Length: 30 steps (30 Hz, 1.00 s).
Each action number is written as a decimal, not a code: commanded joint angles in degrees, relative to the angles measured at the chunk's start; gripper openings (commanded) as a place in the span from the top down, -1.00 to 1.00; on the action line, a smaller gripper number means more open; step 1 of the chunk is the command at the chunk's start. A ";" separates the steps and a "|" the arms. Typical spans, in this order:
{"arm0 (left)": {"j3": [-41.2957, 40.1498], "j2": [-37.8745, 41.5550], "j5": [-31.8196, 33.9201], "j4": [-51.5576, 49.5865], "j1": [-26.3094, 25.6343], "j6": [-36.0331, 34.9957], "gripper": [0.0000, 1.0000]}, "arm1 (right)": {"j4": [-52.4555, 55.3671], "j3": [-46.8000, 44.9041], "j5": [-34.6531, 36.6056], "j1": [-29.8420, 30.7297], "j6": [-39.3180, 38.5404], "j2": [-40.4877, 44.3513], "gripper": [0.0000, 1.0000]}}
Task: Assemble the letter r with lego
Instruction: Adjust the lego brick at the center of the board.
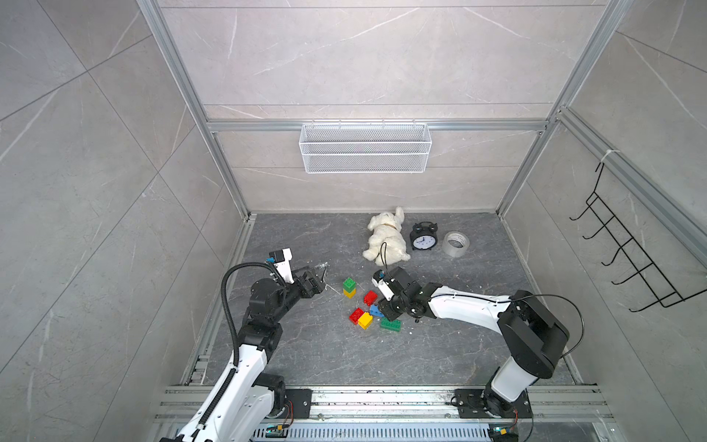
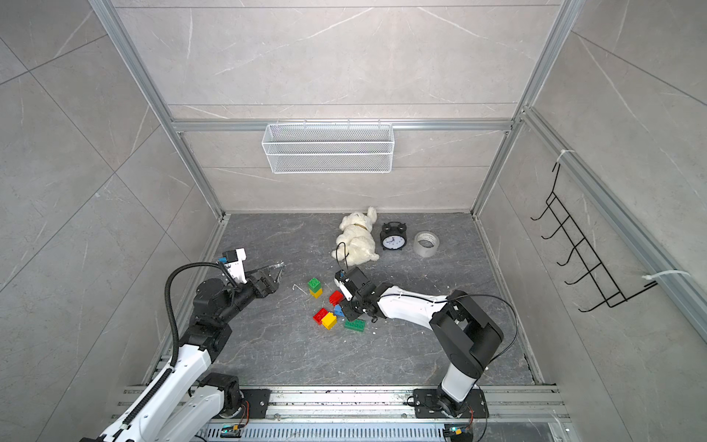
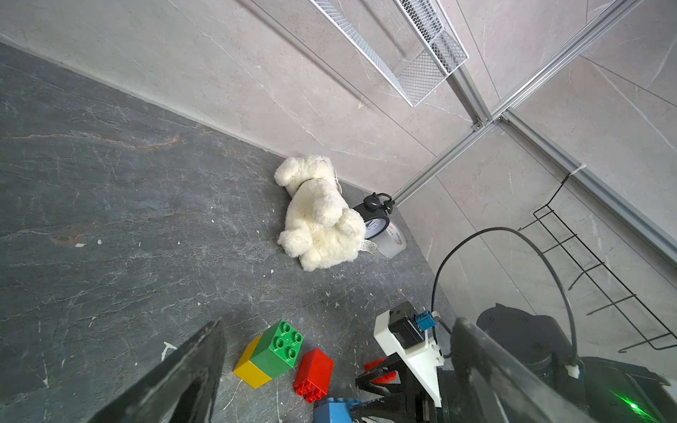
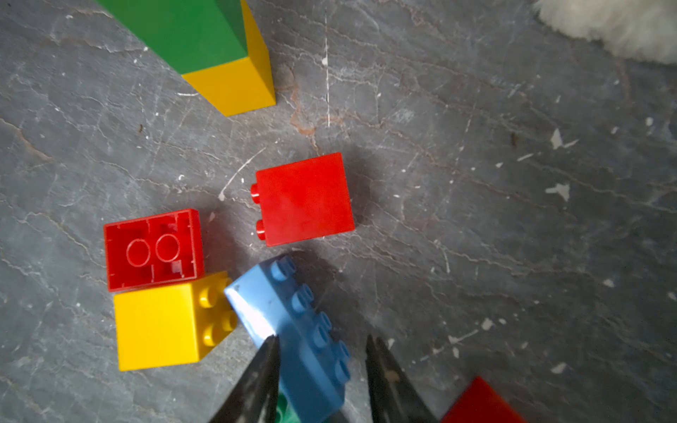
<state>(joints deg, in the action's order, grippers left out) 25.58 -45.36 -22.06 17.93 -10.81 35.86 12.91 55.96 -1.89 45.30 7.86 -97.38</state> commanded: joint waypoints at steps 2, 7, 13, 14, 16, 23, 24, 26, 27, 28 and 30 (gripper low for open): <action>0.34 0.23 -0.47 1.40 0.24 -0.26 -0.96 | -0.36 -0.51 0.46 0.31 1.09 -0.67 0.16; -0.21 0.02 -0.11 1.53 0.29 -0.21 -0.95 | 0.05 -3.70 0.72 0.92 1.94 1.94 0.15; -0.51 -0.51 -0.01 1.78 0.28 0.04 -0.95 | 1.18 -4.92 1.52 2.47 2.98 1.02 0.16; -0.56 -0.51 -0.05 1.76 0.29 0.08 -0.95 | 1.12 -5.22 1.75 2.79 3.35 0.80 0.16; -0.70 -0.28 -0.05 1.60 0.26 0.15 -0.95 | 0.68 -5.99 2.04 3.21 3.99 1.08 0.17; -1.36 0.89 0.79 0.31 0.24 -0.33 -0.94 | 1.46 -5.43 3.93 3.36 3.30 2.45 0.17; -1.42 0.90 0.95 0.26 0.32 -0.33 -0.94 | 1.75 -4.80 3.94 3.35 3.06 1.99 0.16; -1.43 0.96 0.95 0.02 0.28 -0.32 -0.94 | 2.32 -3.69 3.69 3.47 2.63 0.16 0.16; -1.57 0.98 0.93 -0.05 0.22 -0.30 -0.93 | 2.49 -3.26 3.94 3.61 2.65 -0.75 0.16; -1.57 1.13 0.95 -0.28 0.28 -0.26 -0.93 | 2.60 -2.89 4.58 3.90 2.72 -1.57 0.16; -1.70 1.59 1.19 -0.70 0.27 -0.31 -0.93 | 2.04 -3.05 6.62 4.30 2.93 -2.21 0.17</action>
<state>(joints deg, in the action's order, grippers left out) 24.25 -44.95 -21.17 17.08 -10.81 35.86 11.27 53.10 1.26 49.06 10.92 -96.62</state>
